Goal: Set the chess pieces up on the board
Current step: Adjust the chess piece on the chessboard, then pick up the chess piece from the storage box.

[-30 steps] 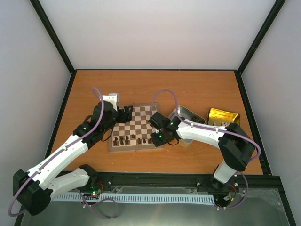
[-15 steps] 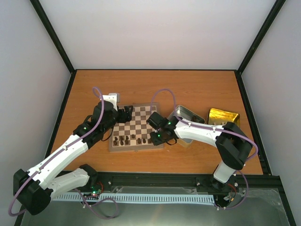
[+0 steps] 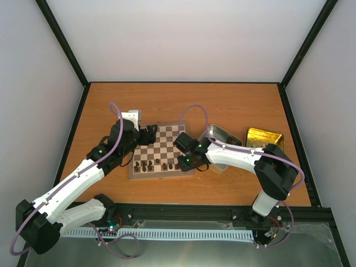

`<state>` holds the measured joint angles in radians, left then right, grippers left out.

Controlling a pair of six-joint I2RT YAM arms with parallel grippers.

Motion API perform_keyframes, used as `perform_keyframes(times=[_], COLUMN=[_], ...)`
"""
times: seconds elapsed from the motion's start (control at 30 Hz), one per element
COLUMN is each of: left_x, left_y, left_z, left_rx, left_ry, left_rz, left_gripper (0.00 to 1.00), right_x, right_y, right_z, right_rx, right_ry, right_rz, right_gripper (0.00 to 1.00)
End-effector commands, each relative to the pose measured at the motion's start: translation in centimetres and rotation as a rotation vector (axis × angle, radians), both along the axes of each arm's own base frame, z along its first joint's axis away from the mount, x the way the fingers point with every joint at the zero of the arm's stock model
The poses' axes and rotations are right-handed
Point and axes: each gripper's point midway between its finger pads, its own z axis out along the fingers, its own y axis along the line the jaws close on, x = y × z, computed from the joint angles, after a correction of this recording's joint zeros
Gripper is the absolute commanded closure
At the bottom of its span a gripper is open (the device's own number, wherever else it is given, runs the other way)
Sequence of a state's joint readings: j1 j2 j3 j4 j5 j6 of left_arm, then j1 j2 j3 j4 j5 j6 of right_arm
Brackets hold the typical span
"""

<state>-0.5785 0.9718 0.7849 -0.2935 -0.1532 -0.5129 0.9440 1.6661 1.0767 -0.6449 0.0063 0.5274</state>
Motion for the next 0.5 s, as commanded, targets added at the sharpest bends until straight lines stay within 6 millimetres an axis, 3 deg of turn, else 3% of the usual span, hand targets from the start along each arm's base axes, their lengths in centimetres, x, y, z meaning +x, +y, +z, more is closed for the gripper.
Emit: perform_keyframes(times=[0.0, 0.17, 0.27, 0.37, 0.47], left_x=[0.4, 0.4, 0.4, 0.5, 0.5], left_y=[0.2, 0.1, 0.1, -0.1, -0.2], left_z=[2.0, 2.1, 2.1, 2.2, 2.6], left_rx=[-0.010, -0.012, -0.015, -0.016, -0.014], left_ry=[-0.041, -0.042, -0.042, -0.041, -0.042], left_rz=[0.009, 0.007, 0.005, -0.003, -0.009], left_gripper=[0.17, 0.17, 0.17, 0.17, 0.17], right_x=[0.4, 0.9, 1.3, 3.0, 5.1], right_y=[1.1, 0.6, -0.7, -3.9, -7.6], right_z=[1.4, 4.8, 7.4, 9.2, 9.1], right_rx=[0.041, 0.098, 0.132, 0.134, 0.143], right_ry=[-0.023, -0.086, -0.154, -0.235, -0.236], right_rz=[-0.018, -0.060, -0.108, -0.223, -0.363], right_gripper=[0.69, 0.61, 0.58, 0.58, 0.58])
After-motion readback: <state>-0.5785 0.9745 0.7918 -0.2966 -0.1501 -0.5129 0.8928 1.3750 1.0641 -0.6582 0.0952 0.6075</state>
